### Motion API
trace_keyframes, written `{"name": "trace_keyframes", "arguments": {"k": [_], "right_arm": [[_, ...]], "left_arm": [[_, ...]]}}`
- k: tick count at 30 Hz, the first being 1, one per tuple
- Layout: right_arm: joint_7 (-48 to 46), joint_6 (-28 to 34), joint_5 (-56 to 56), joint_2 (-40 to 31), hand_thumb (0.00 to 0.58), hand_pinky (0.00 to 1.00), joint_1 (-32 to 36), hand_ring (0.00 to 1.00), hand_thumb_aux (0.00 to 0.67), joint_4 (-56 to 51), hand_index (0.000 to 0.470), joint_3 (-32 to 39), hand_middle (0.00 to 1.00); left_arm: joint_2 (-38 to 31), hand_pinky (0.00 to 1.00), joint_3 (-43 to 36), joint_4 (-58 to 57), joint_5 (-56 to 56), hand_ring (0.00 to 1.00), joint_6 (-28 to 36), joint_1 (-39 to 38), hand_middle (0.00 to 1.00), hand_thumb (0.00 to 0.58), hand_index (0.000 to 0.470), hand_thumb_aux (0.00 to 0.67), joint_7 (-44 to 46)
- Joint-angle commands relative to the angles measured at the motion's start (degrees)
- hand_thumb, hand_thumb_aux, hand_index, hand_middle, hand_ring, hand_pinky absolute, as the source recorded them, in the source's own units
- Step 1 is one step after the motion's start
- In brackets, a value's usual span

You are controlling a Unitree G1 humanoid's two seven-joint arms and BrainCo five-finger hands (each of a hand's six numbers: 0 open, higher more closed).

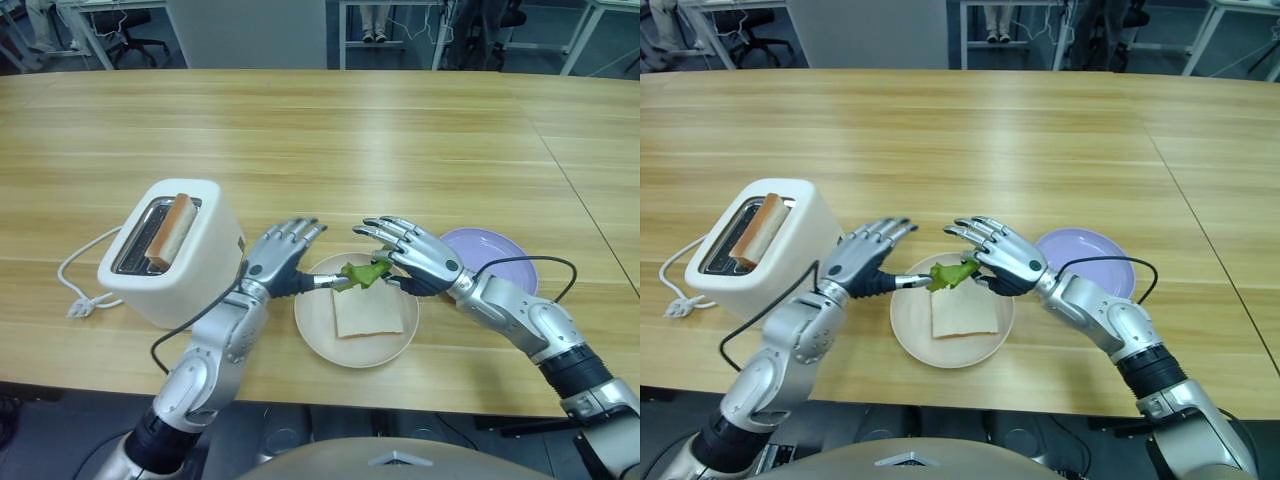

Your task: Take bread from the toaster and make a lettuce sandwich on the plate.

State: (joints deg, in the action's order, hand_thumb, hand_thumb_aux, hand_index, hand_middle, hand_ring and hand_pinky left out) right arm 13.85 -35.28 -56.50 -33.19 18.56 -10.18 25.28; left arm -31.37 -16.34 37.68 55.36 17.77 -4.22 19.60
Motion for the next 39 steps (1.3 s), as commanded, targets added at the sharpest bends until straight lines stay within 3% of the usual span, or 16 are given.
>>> {"name": "trace_keyframes", "arguments": {"k": [1,10,17,18,19,20,21,22,31,39], "right_arm": [[2.83,2.13,-5.31,1.37,0.580,0.00,2.00,0.00,0.670,-4.47,0.460,2.98,0.00],[10.12,7.31,-14.84,1.77,0.580,0.00,2.92,0.00,0.670,-11.33,0.460,9.83,0.00],[12.32,10.75,-17.41,1.41,0.580,0.00,2.92,0.00,0.670,-13.42,0.460,12.90,0.00],[11.75,10.87,-17.08,1.07,0.572,0.00,2.56,0.00,0.594,-12.83,0.408,12.99,0.00],[11.29,10.94,-16.79,0.67,0.456,0.00,2.17,0.00,0.360,-12.15,0.247,13.04,0.00],[10.81,11.00,-16.57,0.25,0.456,0.00,1.82,0.00,0.360,-11.47,0.247,13.10,0.00],[10.33,11.03,-16.39,-0.21,0.209,0.00,1.45,0.00,0.134,-10.68,0.092,13.11,0.00],[9.92,11.04,-16.17,-0.64,0.000,0.00,1.06,0.00,0.000,-9.85,0.000,13.04,0.00],[4.78,10.60,-11.77,-4.06,0.000,0.00,-2.68,0.00,0.000,-1.59,0.000,10.74,0.00],[-1.29,9.17,-1.80,-6.15,0.000,0.00,-7.21,0.00,0.000,8.14,0.000,5.02,0.00]], "left_arm": [[-1.93,0.00,9.35,9.57,2.59,0.00,2.30,-5.90,0.00,0.000,0.000,0.000,5.74],[3.66,0.00,25.68,19.04,1.78,0.00,0.11,-21.24,0.00,0.000,0.000,0.000,4.15],[8.08,0.00,33.90,16.08,3.89,0.00,-2.35,-25.48,0.00,0.000,0.000,0.000,-0.88],[7.94,0.00,34.73,15.01,4.48,0.00,-2.66,-25.32,0.00,0.000,0.000,0.000,-1.23],[7.60,0.00,35.46,13.96,5.15,0.00,-3.01,-25.17,0.00,0.000,0.000,0.000,-1.44],[7.48,0.00,36.01,13.13,5.45,0.00,-3.28,-24.78,0.00,0.000,0.000,0.000,-1.73],[7.26,0.00,36.48,12.16,6.10,0.00,-3.51,-24.29,0.00,0.000,0.000,0.000,-2.05],[7.08,0.00,36.88,11.24,6.58,0.00,-3.71,-23.87,0.00,0.000,0.000,0.000,-2.23],[5.77,0.00,36.95,2.10,8.46,0.00,-4.10,-19.05,0.00,0.000,0.000,0.000,-2.36],[4.62,0.00,31.85,-8.61,9.21,0.00,-3.47,-13.26,0.00,0.000,0.000,0.000,-1.54]]}}
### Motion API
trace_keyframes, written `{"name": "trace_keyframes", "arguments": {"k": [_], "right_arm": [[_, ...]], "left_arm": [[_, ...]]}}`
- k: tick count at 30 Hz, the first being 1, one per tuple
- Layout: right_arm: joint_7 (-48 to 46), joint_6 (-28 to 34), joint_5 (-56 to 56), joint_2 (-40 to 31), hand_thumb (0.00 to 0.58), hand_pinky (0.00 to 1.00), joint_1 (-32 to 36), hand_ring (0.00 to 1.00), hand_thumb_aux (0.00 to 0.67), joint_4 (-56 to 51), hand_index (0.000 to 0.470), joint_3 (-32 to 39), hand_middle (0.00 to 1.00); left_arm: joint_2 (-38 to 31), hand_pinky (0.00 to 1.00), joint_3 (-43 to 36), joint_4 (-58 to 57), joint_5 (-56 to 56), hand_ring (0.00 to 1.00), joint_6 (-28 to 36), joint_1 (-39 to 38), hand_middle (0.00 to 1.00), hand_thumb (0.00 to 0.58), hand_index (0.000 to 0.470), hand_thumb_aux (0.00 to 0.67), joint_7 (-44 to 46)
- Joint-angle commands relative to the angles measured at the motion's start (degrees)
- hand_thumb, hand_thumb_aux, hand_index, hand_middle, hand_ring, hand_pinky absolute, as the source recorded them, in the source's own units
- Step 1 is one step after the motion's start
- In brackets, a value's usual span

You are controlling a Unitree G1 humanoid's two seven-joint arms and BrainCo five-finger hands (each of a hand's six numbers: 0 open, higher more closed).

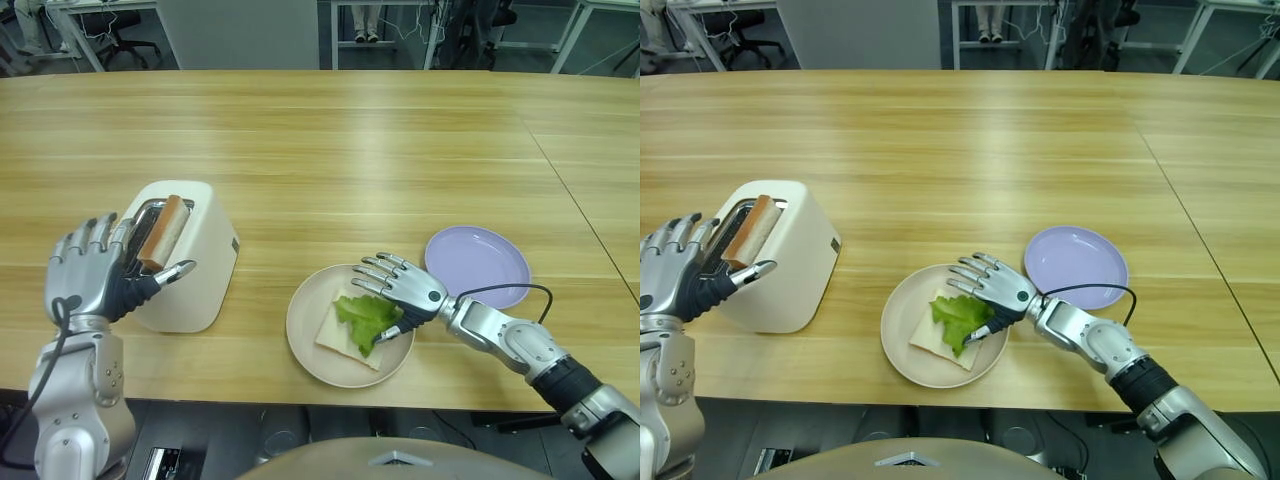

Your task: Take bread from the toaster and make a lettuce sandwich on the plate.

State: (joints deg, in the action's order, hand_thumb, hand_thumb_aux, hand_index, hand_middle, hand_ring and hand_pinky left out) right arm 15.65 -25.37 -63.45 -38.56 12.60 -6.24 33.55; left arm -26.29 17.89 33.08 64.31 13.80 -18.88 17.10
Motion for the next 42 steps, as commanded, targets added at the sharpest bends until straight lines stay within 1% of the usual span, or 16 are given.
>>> {"name": "trace_keyframes", "arguments": {"k": [1,5,6,7,8,16,17,18,19,20,21,22,29,34,38,42], "right_arm": [[-4.09,-0.83,7.24,-0.94,0.000,0.00,-1.87,0.00,0.000,5.60,0.000,-4.60,0.00],[-6.67,-1.06,11.96,-1.63,0.000,0.00,-4.25,0.00,0.000,10.15,0.000,-8.75,0.00],[-7.07,-0.95,12.69,-1.86,0.000,0.00,-5.18,0.00,0.000,11.39,0.000,-9.88,0.00],[-7.50,-0.87,13.49,-1.98,0.000,0.00,-6.17,0.00,0.000,12.49,0.000,-10.95,0.00],[-7.97,-0.78,14.32,-2.01,0.000,0.00,-7.24,0.00,0.000,13.57,0.000,-11.96,0.00],[-10.30,-0.82,18.14,-2.50,0.000,0.00,-12.42,0.00,0.000,16.24,0.000,-18.22,0.00],[-10.41,-0.88,18.03,-2.88,0.000,0.00,-12.75,0.00,0.000,15.76,0.000,-18.83,0.00],[-10.64,-0.90,17.92,-3.31,0.000,0.00,-13.18,0.00,0.000,15.21,0.000,-19.39,0.00],[-11.03,-1.21,17.73,-3.92,0.000,0.00,-13.64,0.00,0.000,14.61,0.000,-19.67,0.00],[-11.40,-1.47,17.70,-4.38,0.000,0.00,-14.14,0.00,0.000,14.14,0.000,-19.89,0.00],[-11.64,-1.68,17.51,-4.81,0.000,0.00,-14.62,0.00,0.000,13.89,0.000,-19.99,0.00],[-11.73,-1.91,17.49,-5.11,0.000,0.00,-15.14,0.00,0.000,13.88,0.000,-20.18,0.00],[-9.92,-2.56,21.27,-4.11,0.000,0.00,-17.32,0.00,0.000,14.79,0.000,-24.97,0.00],[-8.50,-4.13,22.36,-2.51,0.000,0.00,-18.88,0.00,0.000,17.47,0.000,-27.79,0.00],[-7.18,-6.53,21.75,-1.88,0.000,0.00,-19.28,0.00,0.000,18.81,0.000,-28.92,0.00],[-7.44,-7.49,20.57,-1.76,0.000,0.00,-20.32,0.00,0.000,19.23,0.000,-28.81,0.00]], "left_arm": [[-0.44,0.00,-3.00,-5.04,0.22,0.00,0.77,2.07,0.00,0.000,0.000,0.000,0.93],[-0.55,0.00,-4.56,-7.68,-0.66,0.00,1.69,4.17,0.00,0.000,0.000,0.000,0.88],[-0.57,0.00,-4.99,-8.23,-1.00,0.00,1.70,4.91,0.00,0.310,0.146,0.213,0.64],[-0.66,0.00,-5.37,-8.69,-1.25,0.00,1.66,5.62,0.00,0.578,0.433,0.631,0.42],[-0.76,0.00,-5.66,-9.15,-1.46,0.00,1.66,6.21,0.00,0.580,0.460,0.670,0.26],[-0.79,0.00,-4.07,-7.03,-5.94,0.00,1.42,8.52,0.00,0.580,0.460,0.670,-3.48],[-0.80,0.04,-3.69,-6.61,-6.72,0.04,1.23,8.75,0.04,0.580,0.460,0.670,-4.15],[-0.87,0.20,-3.25,-6.21,-7.68,0.20,0.99,9.01,0.20,0.580,0.460,0.670,-4.79],[-0.81,0.66,-2.70,-5.72,-8.87,0.66,0.77,9.29,0.66,0.580,0.460,0.670,-5.36],[-0.84,0.97,-2.16,-5.21,-9.86,0.97,0.48,9.56,0.97,0.580,0.460,0.670,-5.97],[-0.83,0.97,-1.67,-4.77,-10.82,0.97,0.25,9.82,0.97,0.580,0.460,0.670,-6.41],[-0.87,1.00,-1.23,-4.32,-11.67,1.00,-0.06,10.06,1.00,0.580,0.460,0.670,-6.91],[-1.63,1.00,2.56,2.92,-15.77,1.00,-2.24,12.17,1.00,0.580,0.460,0.670,-9.18],[-1.78,1.00,3.23,9.59,-17.82,1.00,-2.11,13.50,1.00,0.580,0.460,0.670,-6.66],[-0.03,1.00,2.84,15.61,-20.45,1.00,-0.55,13.83,1.00,0.580,0.460,0.670,-3.61],[-0.01,1.00,2.14,14.60,-17.26,1.00,0.21,9.67,1.00,0.580,0.460,0.670,-0.52]]}}
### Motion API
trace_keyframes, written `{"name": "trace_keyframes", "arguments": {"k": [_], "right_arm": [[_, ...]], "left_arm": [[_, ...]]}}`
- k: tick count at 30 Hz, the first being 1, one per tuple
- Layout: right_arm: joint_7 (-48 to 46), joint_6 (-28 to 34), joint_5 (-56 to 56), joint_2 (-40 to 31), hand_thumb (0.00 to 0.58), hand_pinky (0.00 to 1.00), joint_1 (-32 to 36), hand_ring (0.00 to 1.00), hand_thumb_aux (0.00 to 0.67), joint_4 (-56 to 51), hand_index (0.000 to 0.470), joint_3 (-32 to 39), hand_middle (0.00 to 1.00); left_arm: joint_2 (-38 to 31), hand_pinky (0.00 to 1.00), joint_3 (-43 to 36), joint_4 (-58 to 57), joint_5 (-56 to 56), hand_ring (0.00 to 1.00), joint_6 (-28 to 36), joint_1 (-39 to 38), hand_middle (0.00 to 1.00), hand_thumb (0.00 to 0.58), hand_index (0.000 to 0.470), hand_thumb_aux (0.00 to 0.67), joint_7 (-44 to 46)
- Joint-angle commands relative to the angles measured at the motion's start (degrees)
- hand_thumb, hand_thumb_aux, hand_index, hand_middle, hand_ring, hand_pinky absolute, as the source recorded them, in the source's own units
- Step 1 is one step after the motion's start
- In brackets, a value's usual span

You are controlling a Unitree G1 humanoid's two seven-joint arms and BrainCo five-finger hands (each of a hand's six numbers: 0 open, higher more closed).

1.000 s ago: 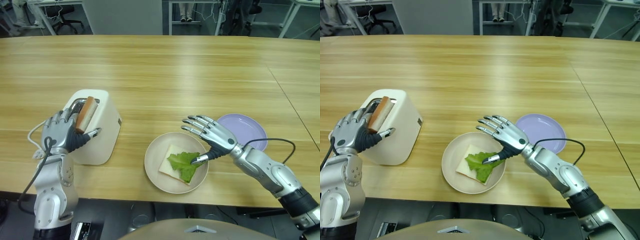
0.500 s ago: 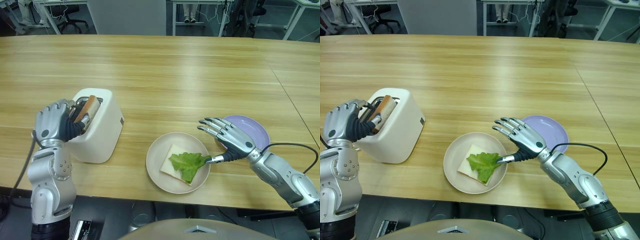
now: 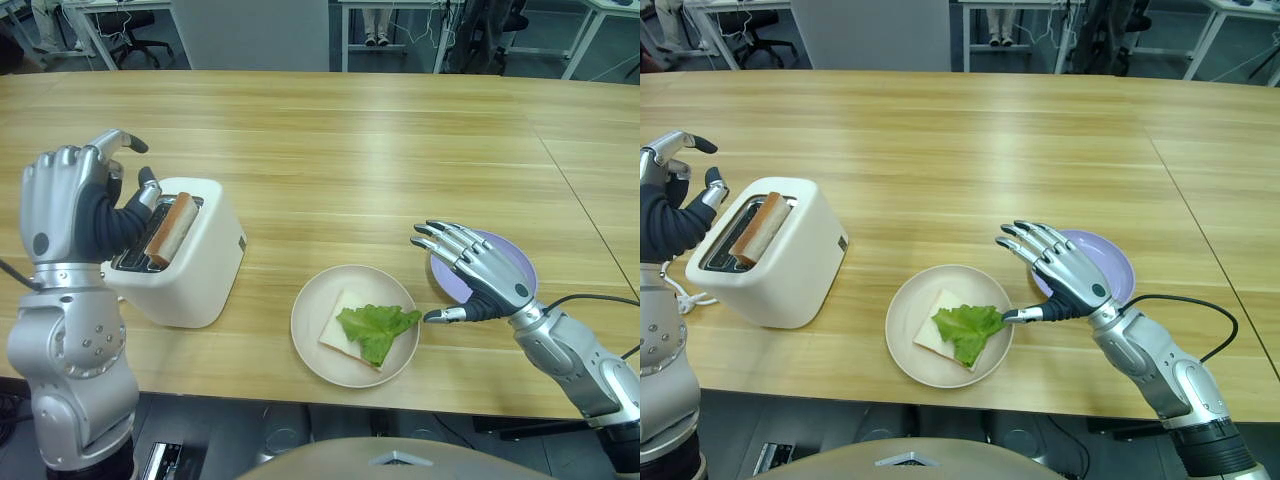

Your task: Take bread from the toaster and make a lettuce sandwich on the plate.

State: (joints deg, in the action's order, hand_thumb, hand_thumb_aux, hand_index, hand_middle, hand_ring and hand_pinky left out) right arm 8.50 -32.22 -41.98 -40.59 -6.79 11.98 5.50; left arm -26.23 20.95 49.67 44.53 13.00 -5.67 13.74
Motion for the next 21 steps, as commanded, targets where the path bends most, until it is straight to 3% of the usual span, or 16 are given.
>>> {"name": "trace_keyframes", "arguments": {"k": [1,2,3,4,5,6,7,21], "right_arm": [[-0.33,-0.63,-0.93,0.57,0.000,0.00,-1.22,0.00,0.000,1.22,0.000,-0.78,0.00],[-0.42,-0.60,-0.78,0.91,0.000,0.00,-1.47,0.00,0.000,1.41,0.000,-0.72,0.00],[-0.56,-0.39,-0.65,1.40,0.000,0.00,-1.86,0.00,0.000,1.76,0.000,-0.63,0.00],[-0.68,-0.31,-0.54,1.89,0.000,0.00,-2.16,0.00,0.000,2.06,0.000,-0.53,0.00],[-0.79,-0.29,-0.63,2.30,0.000,0.00,-2.33,0.00,0.000,2.25,0.000,-0.39,0.00],[-0.92,-0.29,-0.79,2.65,0.000,0.00,-2.50,0.00,0.000,2.35,0.000,-0.27,0.00],[-1.00,-0.39,-0.92,3.02,0.000,0.00,-2.72,0.00,0.000,2.36,0.000,-0.13,0.00],[-2.12,-0.41,-0.69,6.12,0.000,0.00,-5.85,0.00,0.000,3.61,0.000,0.11,0.00]], "left_arm": [[-0.46,1.00,-1.42,-4.12,4.73,1.00,0.82,-4.97,1.00,0.580,0.460,0.670,2.73],[-0.71,1.00,-1.93,-6.19,6.41,1.00,0.73,-6.07,1.00,0.580,0.460,0.670,2.46],[-0.89,0.64,-2.38,-8.73,7.42,0.64,0.46,-6.82,0.64,0.580,0.460,0.670,1.59],[-0.97,0.00,-2.61,-10.92,8.08,0.00,0.43,-7.31,0.00,0.576,0.424,0.617,0.73],[-0.93,0.00,-2.66,-12.79,8.44,0.00,0.68,-7.81,0.00,0.291,0.135,0.197,0.31],[-0.84,0.00,-2.59,-14.21,8.39,0.00,0.80,-8.07,0.00,0.291,0.135,0.197,-0.05],[-0.76,0.00,-2.38,-15.30,8.26,0.00,0.83,-8.06,0.00,0.000,0.000,0.000,-0.63],[-2.22,0.00,-4.28,-22.30,8.00,0.00,6.90,-4.56,0.00,0.000,0.000,0.000,2.48]]}}
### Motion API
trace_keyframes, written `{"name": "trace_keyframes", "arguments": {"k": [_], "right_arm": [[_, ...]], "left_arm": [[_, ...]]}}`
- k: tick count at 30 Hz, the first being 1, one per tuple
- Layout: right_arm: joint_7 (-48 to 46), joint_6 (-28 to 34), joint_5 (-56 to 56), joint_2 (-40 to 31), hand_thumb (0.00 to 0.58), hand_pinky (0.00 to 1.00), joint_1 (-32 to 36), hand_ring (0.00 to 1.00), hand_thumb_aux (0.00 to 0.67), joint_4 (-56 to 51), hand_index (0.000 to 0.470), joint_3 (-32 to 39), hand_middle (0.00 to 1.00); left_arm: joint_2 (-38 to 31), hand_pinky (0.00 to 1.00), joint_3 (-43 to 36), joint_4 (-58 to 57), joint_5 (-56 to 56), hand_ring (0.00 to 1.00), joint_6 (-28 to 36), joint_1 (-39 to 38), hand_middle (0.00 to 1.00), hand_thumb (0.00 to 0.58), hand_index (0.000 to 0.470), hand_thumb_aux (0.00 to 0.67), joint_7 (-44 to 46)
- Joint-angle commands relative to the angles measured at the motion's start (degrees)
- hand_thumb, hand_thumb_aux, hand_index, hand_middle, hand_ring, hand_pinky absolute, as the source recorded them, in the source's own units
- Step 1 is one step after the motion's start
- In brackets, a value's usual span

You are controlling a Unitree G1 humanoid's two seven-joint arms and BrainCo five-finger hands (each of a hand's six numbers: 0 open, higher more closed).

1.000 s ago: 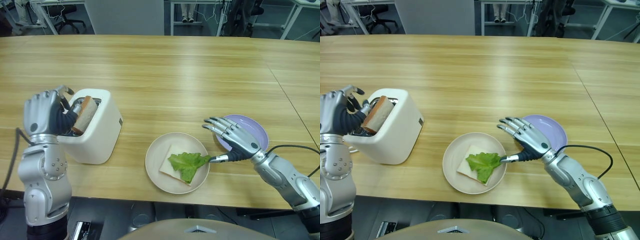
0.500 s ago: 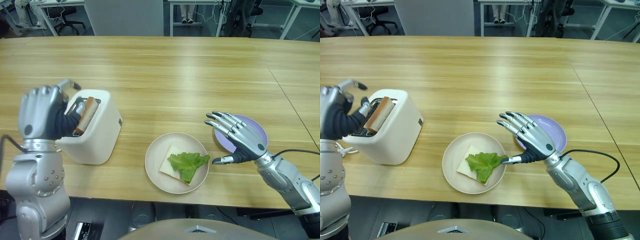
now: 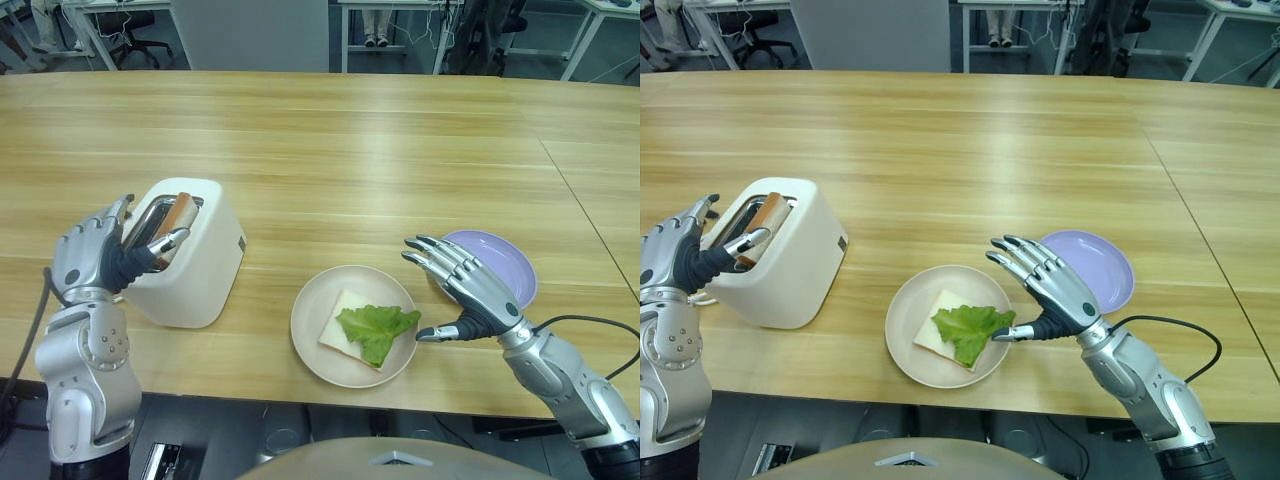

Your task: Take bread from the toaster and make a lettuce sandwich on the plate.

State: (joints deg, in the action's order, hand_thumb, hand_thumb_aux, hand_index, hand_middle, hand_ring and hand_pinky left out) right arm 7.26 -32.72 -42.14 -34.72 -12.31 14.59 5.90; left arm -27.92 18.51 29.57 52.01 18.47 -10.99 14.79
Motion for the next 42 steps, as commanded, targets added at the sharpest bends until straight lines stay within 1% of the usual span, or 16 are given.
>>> {"name": "trace_keyframes", "arguments": {"k": [1,11,12,13,14,15,19,29,30,31,32,38,42], "right_arm": [[-0.96,0.07,-0.46,0.34,0.000,0.00,-0.23,0.00,0.000,0.98,0.000,-0.35,0.00],[-1.24,-0.05,-0.20,0.58,0.000,0.00,0.14,0.00,0.000,1.07,0.000,-0.45,0.00],[-1.27,-0.03,-0.19,0.61,0.000,0.00,0.13,0.00,0.000,1.12,0.000,-0.46,0.00],[-1.35,-0.04,-0.14,0.62,0.000,0.00,0.17,0.00,0.000,1.16,0.000,-0.46,0.00],[-1.41,-0.03,-0.09,0.63,0.000,0.00,0.17,0.00,0.000,1.21,0.000,-0.46,0.00],[-1.48,-0.02,-0.07,0.66,0.000,0.00,0.15,0.00,0.000,1.27,0.000,-0.49,0.00],[-1.73,-0.06,0.02,0.79,0.000,0.00,0.01,0.00,0.000,1.33,0.000,-0.57,0.00],[-1.97,-0.08,0.02,1.14,0.000,0.00,-0.31,0.00,0.000,1.68,0.000,-0.60,0.00],[-1.98,-0.09,0.00,1.16,0.000,0.00,-0.27,0.00,0.000,1.63,0.000,-0.56,0.00],[-1.99,-0.12,0.00,1.16,0.000,0.00,-0.20,0.00,0.000,1.57,0.000,-0.52,0.00],[-2.00,-0.14,0.00,1.16,0.000,0.00,-0.14,0.00,0.000,1.53,0.000,-0.49,0.00],[-2.07,-0.28,0.14,0.99,0.000,0.00,0.10,0.00,0.000,1.34,0.000,-0.62,0.00],[-1.73,-0.60,0.13,0.93,0.000,0.00,0.02,0.00,0.000,1.55,0.000,-1.00,0.00]], "left_arm": [[-0.75,0.00,-2.38,-2.93,0.87,0.00,1.79,0.99,0.00,0.000,0.000,0.000,1.61],[-3.79,0.00,-8.72,-8.94,4.30,0.00,4.84,3.46,0.00,0.000,0.000,0.000,4.50],[-4.00,0.00,-9.14,-9.20,4.48,0.00,5.01,3.56,0.00,0.045,0.018,0.026,4.66],[-4.32,0.00,-9.50,-9.39,4.86,0.00,5.24,3.61,0.00,0.316,0.150,0.218,4.77],[-4.55,0.00,-9.66,-9.57,4.93,0.00,5.42,3.67,0.00,0.316,0.150,0.218,4.73],[-4.82,0.00,-9.73,-9.72,5.00,0.00,5.47,3.83,0.00,0.580,0.460,0.670,4.35],[-5.06,0.00,-8.90,-9.46,3.90,0.00,4.99,4.55,0.00,0.580,0.460,0.670,2.49],[-4.44,0.00,-6.49,-4.70,0.07,0.00,2.39,5.61,0.00,0.580,0.460,0.670,-2.34],[-4.33,0.80,-6.22,-4.29,-0.88,0.80,1.92,5.60,0.80,0.580,0.460,0.670,-2.46],[-4.35,0.80,-5.80,-3.49,-1.68,0.80,1.15,5.75,0.80,0.580,0.460,0.670,-2.95],[-4.42,1.00,-5.52,-2.96,-2.21,1.00,0.64,5.83,1.00,0.580,0.460,0.670,-3.27],[-2.63,1.00,-2.70,0.73,-8.57,1.00,-0.95,8.16,1.00,0.580,0.460,0.670,-4.20],[-2.76,1.00,-0.01,3.65,-11.35,1.00,-2.26,10.27,1.00,0.580,0.460,0.670,-5.46]]}}
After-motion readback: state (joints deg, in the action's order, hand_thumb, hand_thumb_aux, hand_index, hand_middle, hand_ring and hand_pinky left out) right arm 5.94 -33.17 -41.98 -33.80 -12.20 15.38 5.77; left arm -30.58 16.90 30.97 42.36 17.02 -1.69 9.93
